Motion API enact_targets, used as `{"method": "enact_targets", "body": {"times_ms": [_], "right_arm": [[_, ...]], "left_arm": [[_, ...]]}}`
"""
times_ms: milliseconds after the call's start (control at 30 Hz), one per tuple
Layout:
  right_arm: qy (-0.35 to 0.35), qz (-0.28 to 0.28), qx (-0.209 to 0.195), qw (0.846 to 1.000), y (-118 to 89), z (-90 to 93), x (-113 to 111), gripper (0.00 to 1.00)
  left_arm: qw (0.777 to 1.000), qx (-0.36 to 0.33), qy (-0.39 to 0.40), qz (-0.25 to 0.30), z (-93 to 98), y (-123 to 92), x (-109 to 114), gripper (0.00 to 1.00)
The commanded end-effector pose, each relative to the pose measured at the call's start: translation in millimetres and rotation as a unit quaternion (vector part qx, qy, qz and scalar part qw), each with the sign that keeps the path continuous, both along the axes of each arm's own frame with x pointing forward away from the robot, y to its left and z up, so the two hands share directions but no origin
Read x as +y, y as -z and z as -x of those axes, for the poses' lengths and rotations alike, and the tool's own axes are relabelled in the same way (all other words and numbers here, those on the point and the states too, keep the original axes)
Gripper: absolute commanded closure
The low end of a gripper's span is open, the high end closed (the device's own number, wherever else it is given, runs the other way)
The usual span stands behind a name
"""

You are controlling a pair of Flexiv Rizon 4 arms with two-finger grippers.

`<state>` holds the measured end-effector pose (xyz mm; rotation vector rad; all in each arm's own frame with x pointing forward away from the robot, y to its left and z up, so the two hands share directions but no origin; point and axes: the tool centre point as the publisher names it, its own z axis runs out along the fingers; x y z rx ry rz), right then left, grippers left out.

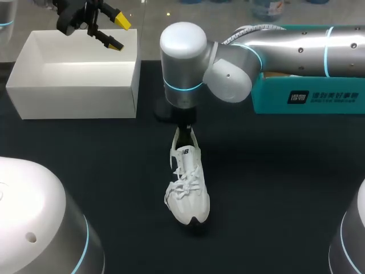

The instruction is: Take the shoe out of the shoebox, open the shoe tongue, remove and reinsert the insole, then place the shoe into the shoebox

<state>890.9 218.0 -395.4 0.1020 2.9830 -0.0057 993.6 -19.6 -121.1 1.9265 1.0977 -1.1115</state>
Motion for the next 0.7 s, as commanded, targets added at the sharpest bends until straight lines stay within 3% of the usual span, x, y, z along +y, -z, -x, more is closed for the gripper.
{"method": "enact_targets", "body": {"times_ms": [33,233,567,700], "right_arm": [[-0.001,0.004,-0.001,1.0,-16.0,1.6,-3.2,1.0],[-0.007,-0.016,0.017,1.0,-67.0,0.0,-15.6,1.0],[-0.02,0.036,0.025,0.999,-155.1,-10.3,-34.2,1.0],[-0.018,0.047,0.01,0.999,-184.1,-18.0,-38.8,1.0]], "left_arm": [[1.0,0.0,0.002,-0.001,-1.0,-0.3,0.5,0.0],[1.0,0.0,0.002,-0.001,-1.0,-0.3,0.5,0.0],[1.0,0.0,0.002,-0.001,-1.0,-0.3,0.5,0.0],[1.0,0.0,0.002,-0.001,-1.0,-0.3,0.5,0.0]]}}
